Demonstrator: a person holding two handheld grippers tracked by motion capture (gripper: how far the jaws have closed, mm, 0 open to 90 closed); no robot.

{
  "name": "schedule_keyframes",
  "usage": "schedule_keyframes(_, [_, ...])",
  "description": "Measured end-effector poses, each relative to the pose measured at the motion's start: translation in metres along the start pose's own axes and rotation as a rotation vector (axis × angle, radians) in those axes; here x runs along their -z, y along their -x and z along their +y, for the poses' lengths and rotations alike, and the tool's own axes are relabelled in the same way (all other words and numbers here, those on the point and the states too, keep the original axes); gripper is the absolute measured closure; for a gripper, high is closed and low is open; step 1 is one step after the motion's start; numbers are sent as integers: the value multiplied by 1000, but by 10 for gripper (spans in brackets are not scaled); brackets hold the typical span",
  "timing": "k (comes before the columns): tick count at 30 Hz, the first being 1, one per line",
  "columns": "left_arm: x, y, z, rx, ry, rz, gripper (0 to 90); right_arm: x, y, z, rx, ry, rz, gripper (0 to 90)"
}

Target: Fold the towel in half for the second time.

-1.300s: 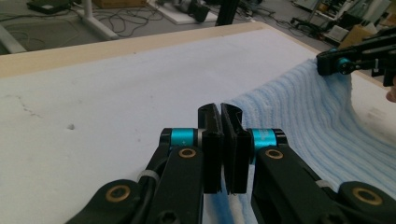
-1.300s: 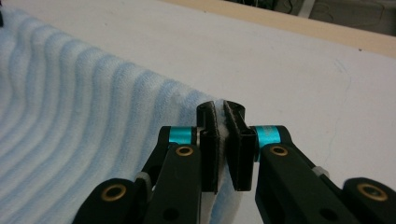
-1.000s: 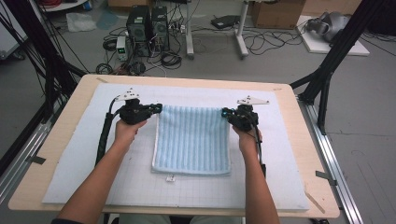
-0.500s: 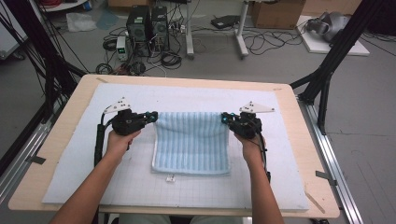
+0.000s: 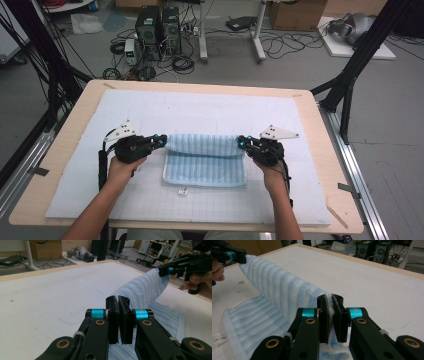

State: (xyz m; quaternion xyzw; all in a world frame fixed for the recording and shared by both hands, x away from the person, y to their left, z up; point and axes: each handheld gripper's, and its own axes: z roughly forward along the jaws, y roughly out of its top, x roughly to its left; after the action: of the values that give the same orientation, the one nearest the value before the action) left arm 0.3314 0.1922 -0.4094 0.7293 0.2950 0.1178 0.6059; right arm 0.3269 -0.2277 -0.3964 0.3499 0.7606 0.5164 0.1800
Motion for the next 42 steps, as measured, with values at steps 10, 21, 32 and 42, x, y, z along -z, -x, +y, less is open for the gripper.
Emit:
schedule_keyframes(10, [8,16,-21,-11,-25,-26,864,11,-14,-22,25,-22,9,843])
schedule_keyframes(21, [13,26,-37,-4,-50,-45,864,18,-24,-40,44,-54,29,839])
schedule_keyframes(32, [20,32,-49,13,-74,-63,856,27,-33,-54,38,-56,47,792])
schedule_keyframes(42, [33,25,-42,85,-21,1,472,46,-31,-53,-9,-2,45,616])
